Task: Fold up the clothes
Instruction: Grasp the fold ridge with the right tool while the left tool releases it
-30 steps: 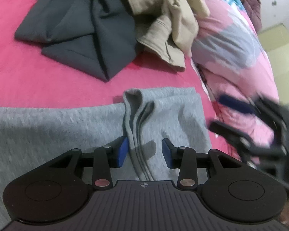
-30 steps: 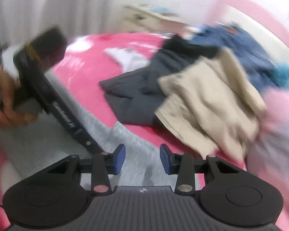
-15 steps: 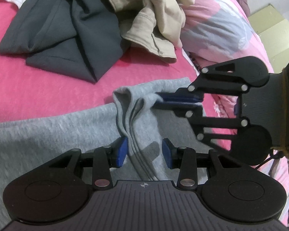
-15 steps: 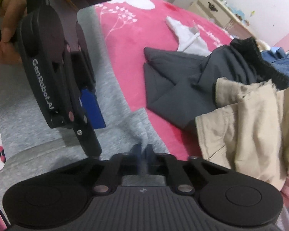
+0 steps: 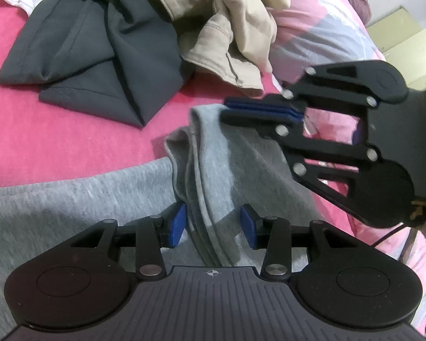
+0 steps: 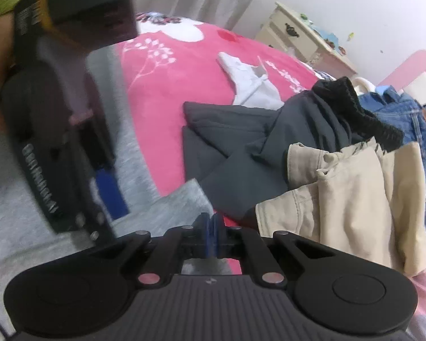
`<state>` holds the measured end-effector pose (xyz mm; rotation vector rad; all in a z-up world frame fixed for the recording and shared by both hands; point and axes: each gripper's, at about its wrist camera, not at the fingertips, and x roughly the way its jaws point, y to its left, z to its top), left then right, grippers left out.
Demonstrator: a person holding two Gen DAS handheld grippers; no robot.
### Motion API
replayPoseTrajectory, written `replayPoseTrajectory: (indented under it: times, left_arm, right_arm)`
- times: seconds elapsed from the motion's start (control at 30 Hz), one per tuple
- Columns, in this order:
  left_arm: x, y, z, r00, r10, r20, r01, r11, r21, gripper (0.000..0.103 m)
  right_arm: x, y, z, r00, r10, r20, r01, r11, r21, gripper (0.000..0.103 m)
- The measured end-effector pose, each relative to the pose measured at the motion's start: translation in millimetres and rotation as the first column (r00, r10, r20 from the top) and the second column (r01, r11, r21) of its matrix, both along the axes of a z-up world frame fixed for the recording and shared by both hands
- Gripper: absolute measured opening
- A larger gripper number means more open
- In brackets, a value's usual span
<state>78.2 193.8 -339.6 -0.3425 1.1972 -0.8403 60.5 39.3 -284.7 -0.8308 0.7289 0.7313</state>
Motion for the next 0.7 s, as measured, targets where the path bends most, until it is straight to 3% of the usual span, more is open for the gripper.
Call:
replayPoseTrajectory:
  times: [0.17,0.23,0.3,0.37,0.47,0.53,0.63,0.7]
  left_arm:
    - [2,-3,-1,0.999,0.025,-0.025,-0.024,1.000,0.014,0.041]
    - [2,-6,0,0.999,0.031,-0.030,-0.031,0.999,0.029,0.041]
    - [2,-9,2,0.999,0.031,-0.029,-0.029,0.998,0.048,0.040]
    - [3,-11,4,0.999,0.031,-0.030,-0.029,0.997,0.070,0.040]
    - [4,-14,6,0.998,0.045,-0.043,-0.041,0.995,0.094,0.040]
    - [5,-17,6,0.997,0.063,-0.054,-0.057,0.992,0.110,0.040]
    - [4,-18,4,0.994,0.085,-0.062,-0.076,0.989,0.130,0.039]
    - [4,-18,4,0.994,0.092,-0.066,-0.082,0.987,0.138,0.039]
  right_arm:
    - [10,-2,-14,0.998,-0.064,-0.026,0.065,0.997,0.037,0.003]
    - [14,-9,-11,0.991,-0.131,-0.040,0.135,0.986,0.097,0.003]
    - [17,-18,-3,0.976,-0.210,-0.054,0.216,0.962,0.167,0.010]
    - [15,-35,14,0.945,-0.317,-0.081,0.327,0.908,0.263,0.019]
    - [-6,-66,43,0.881,-0.445,-0.160,0.471,0.796,0.381,0.028]
    - [-31,-82,58,0.841,-0.495,-0.220,0.540,0.733,0.413,0.036]
    - [-77,-85,61,0.782,-0.530,-0.329,0.623,0.688,0.373,0.049]
    - [-108,-73,52,0.748,-0.541,-0.384,0.655,0.693,0.301,0.058]
